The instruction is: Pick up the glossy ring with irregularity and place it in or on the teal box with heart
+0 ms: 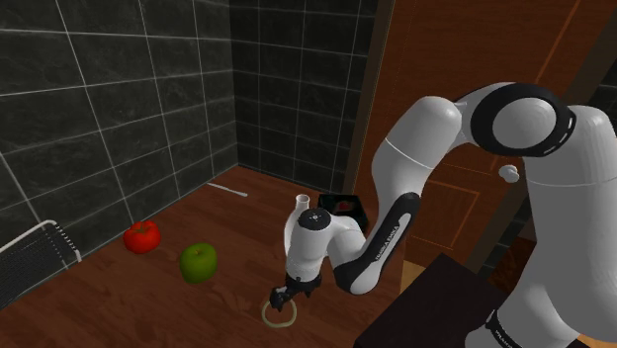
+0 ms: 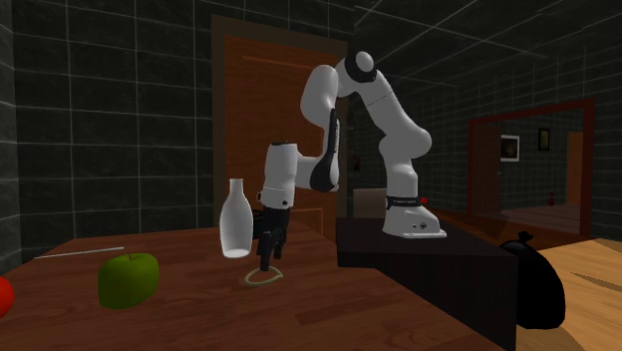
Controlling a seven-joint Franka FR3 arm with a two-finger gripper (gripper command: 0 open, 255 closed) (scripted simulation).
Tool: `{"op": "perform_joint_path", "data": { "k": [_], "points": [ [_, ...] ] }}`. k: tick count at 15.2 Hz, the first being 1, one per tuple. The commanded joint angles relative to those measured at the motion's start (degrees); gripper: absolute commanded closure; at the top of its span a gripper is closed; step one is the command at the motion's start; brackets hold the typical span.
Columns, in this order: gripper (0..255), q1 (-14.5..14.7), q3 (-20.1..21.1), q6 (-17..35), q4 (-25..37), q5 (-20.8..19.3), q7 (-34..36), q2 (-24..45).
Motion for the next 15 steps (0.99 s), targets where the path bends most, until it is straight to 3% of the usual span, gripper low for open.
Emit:
{"op": "perform_joint_path", "data": {
  "k": [1, 9, 10, 15],
  "points": [
    [0, 1.3, -1.6, 1.2, 1.1, -1.4, 1.1, 2.1],
    [0, 1.3, -1.6, 1.2, 1.1, -1.4, 1.1, 2.1],
    [255, 1.3, -1.6, 1.2, 1.1, -1.4, 1.1, 2.1],
    [255, 1.3, -1.6, 1.1, 1.2, -1.3, 1.1, 2.1]
  ]
}}
